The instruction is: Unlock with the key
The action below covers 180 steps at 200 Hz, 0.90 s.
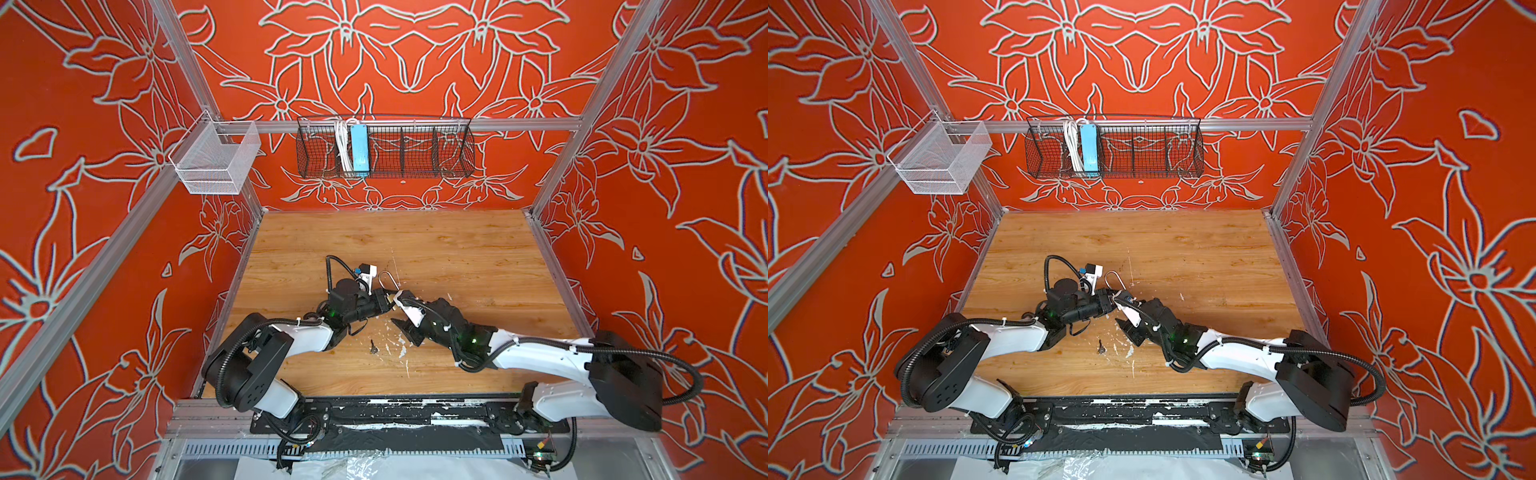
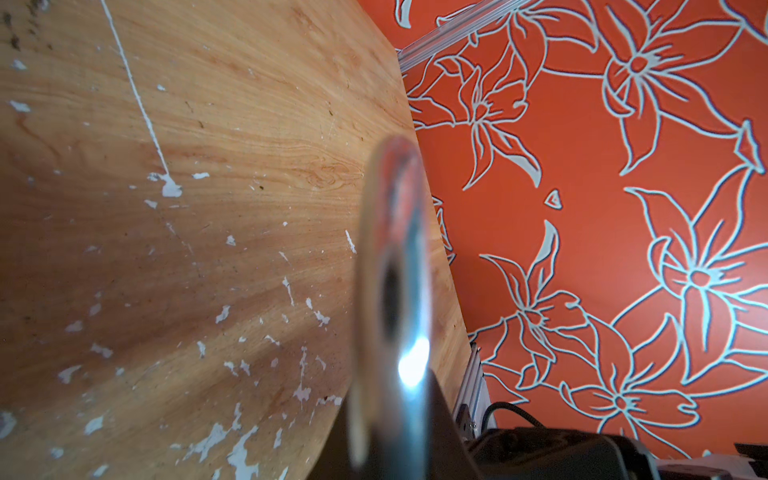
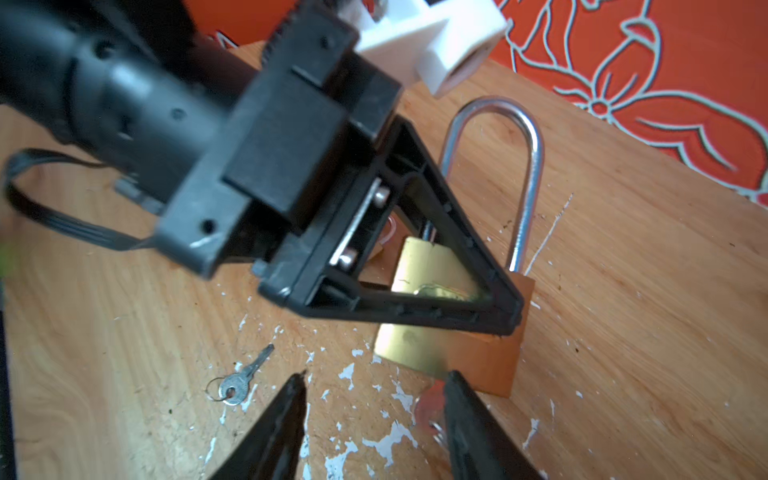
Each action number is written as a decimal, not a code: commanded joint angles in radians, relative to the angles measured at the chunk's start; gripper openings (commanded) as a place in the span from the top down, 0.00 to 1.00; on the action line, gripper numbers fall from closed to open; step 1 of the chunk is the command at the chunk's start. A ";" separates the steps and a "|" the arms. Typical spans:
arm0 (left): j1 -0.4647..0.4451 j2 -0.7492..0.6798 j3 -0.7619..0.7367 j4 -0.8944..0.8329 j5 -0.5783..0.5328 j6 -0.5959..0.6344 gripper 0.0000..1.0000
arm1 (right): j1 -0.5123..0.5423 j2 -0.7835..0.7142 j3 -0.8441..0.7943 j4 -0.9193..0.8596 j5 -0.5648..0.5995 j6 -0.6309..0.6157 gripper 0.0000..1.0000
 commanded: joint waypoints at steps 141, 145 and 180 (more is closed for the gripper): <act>0.020 -0.041 -0.004 0.092 0.008 -0.022 1.00 | 0.005 0.093 0.101 -0.130 0.132 -0.011 0.71; 0.020 -0.041 -0.004 0.093 0.007 -0.022 1.00 | 0.005 0.095 0.102 -0.130 0.134 -0.010 0.71; 0.021 -0.033 -0.003 0.095 0.010 -0.024 1.00 | 0.005 0.109 0.111 -0.129 0.149 0.002 0.83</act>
